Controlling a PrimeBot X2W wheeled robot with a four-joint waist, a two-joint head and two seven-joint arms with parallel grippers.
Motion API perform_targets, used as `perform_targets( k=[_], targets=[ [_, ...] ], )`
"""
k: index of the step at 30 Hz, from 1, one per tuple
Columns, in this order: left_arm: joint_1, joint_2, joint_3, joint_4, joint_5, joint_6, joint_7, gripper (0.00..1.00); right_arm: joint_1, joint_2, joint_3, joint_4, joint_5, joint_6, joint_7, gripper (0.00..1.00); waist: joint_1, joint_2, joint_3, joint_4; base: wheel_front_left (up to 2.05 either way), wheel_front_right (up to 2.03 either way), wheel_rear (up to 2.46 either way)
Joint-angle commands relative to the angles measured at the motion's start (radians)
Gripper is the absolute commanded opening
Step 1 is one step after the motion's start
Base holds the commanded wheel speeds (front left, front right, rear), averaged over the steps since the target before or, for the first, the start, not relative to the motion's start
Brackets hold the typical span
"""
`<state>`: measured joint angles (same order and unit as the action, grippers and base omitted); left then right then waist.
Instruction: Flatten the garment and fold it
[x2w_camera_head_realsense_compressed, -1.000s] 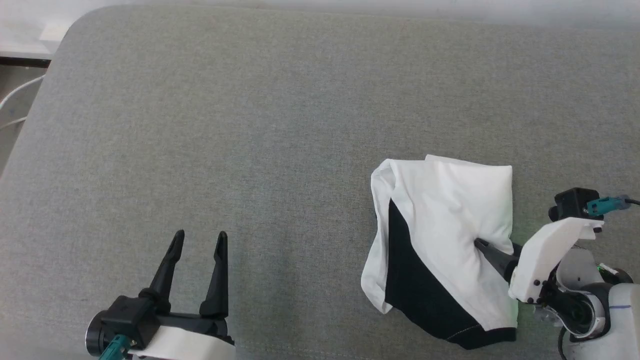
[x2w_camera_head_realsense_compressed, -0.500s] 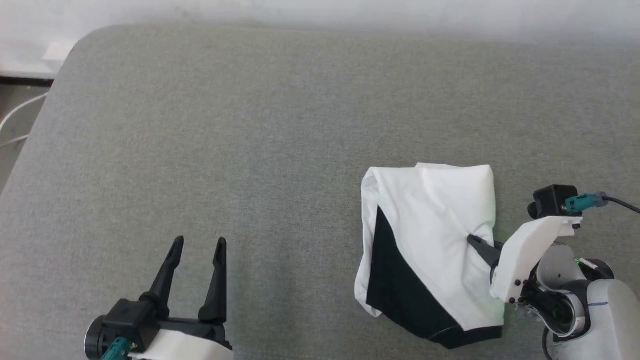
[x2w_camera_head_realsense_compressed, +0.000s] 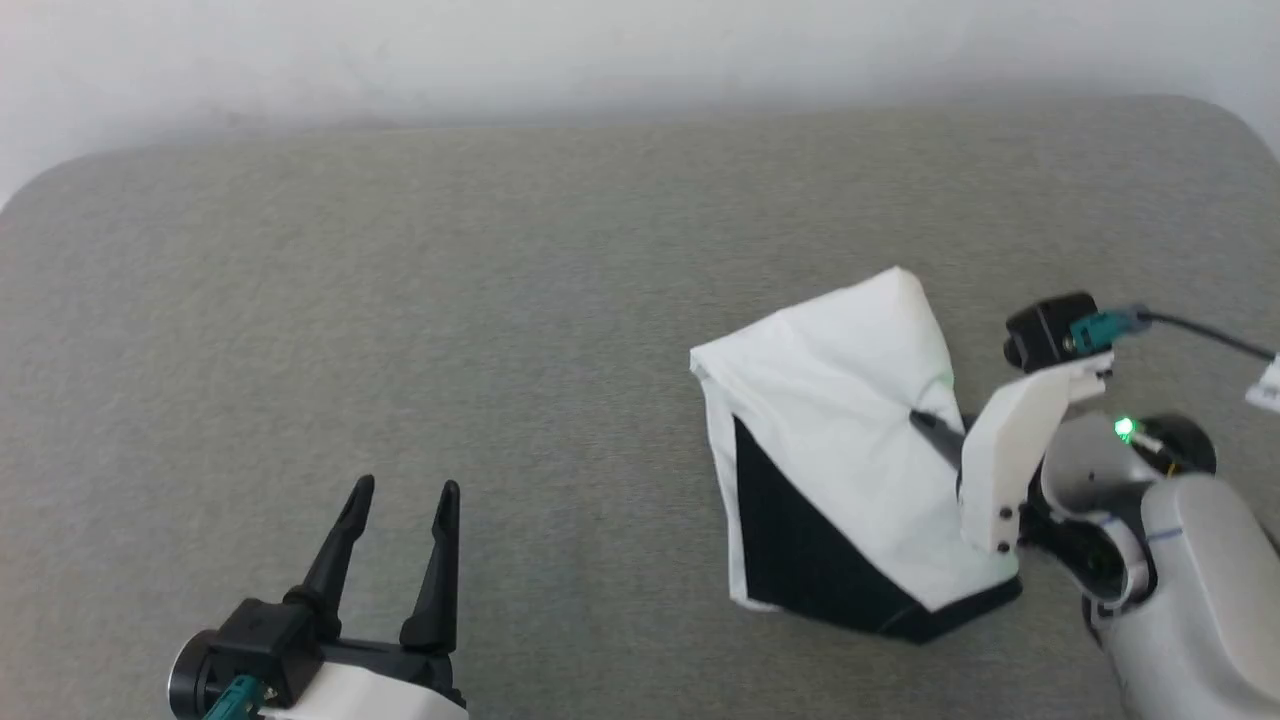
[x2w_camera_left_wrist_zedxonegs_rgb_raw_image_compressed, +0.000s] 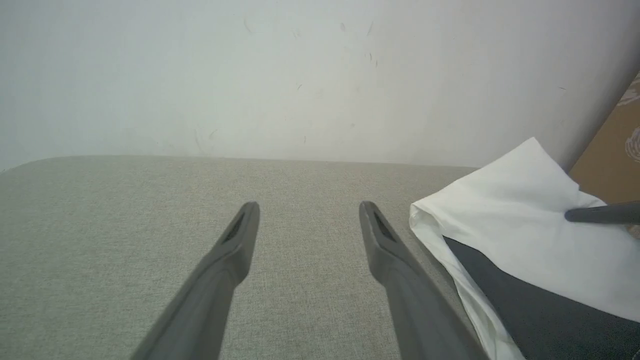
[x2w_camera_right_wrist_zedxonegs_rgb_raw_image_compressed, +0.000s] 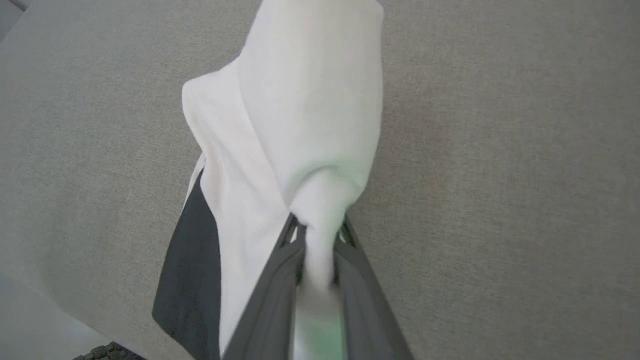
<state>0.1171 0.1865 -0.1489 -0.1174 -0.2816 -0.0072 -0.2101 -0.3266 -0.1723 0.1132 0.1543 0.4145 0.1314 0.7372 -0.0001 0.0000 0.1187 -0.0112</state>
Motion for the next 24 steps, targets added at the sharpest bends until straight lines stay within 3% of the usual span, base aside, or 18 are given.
perform_targets(
  k=[1, 13, 24],
  targets=[
    [0.004, 0.007, -0.001, -0.007, -0.002, 0.001, 0.004, 1.0, -0.034, -0.014, 0.014, 0.006, 0.0, -0.001, -0.007, 0.0, 0.0001, 0.0, -0.011, -0.06, 0.0, 0.0, 0.0],
    [-0.056, 0.044, -0.002, -0.066, 0.015, 0.0, 0.031, 1.0, -0.254, -0.119, 0.09, 0.06, -0.004, -0.001, -0.029, 0.0, 0.0001, 0.0, 0.135, -0.189, 0.0, 0.0, 0.0],
    [-0.128, 0.121, 0.027, -0.185, 0.048, -0.001, 0.094, 1.0, -0.4, -0.18, 0.026, 0.047, -0.027, -0.001, -0.064, 0.0, 0.0001, 0.0, 0.334, -0.258, 0.0, 0.0, 0.0]
  ],
)
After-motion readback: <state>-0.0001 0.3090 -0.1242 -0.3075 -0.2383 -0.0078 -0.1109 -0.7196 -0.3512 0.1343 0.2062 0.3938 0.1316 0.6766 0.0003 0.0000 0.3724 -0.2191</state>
